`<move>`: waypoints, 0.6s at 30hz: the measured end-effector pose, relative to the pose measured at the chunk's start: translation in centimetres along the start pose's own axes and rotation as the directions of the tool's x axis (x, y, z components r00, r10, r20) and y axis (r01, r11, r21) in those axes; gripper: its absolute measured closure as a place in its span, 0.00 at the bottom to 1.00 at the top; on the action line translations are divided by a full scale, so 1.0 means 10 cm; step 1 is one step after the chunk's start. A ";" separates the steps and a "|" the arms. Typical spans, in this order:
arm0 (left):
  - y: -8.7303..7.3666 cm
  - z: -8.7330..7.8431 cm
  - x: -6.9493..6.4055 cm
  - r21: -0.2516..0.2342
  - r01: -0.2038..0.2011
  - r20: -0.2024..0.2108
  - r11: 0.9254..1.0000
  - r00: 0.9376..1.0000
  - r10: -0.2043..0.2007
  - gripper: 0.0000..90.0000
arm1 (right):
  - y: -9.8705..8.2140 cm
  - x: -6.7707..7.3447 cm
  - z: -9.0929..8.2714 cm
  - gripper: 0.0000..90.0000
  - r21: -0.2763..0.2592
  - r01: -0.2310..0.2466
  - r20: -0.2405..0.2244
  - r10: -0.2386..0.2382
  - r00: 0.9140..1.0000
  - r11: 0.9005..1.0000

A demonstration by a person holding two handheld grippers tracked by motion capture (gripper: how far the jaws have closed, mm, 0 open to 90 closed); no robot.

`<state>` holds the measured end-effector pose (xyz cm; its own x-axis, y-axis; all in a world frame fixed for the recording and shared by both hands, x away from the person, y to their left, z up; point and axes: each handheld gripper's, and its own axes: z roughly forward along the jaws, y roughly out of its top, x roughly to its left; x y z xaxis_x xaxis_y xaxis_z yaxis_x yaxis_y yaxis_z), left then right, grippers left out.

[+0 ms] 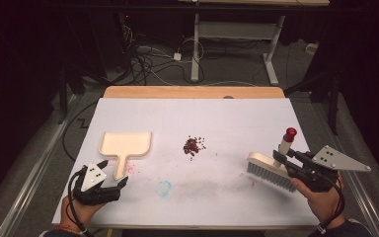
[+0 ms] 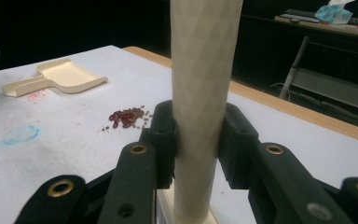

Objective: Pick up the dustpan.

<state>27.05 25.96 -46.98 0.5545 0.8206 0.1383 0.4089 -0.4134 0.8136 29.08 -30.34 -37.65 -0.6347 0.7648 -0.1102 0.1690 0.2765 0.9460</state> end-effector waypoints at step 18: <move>-0.02 0.13 0.08 0.187 0.182 -0.071 0.965 0.983 -0.172 0.23 | 0.03 0.06 0.11 0.79 0.013 0.019 -0.014 -0.018 1.000 1.000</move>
<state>28.36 26.18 -47.75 0.4232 0.9053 0.0362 0.6310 -0.3232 0.7053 29.62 -29.16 -37.77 -0.6484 0.7513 -0.1233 0.1667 0.2981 0.9399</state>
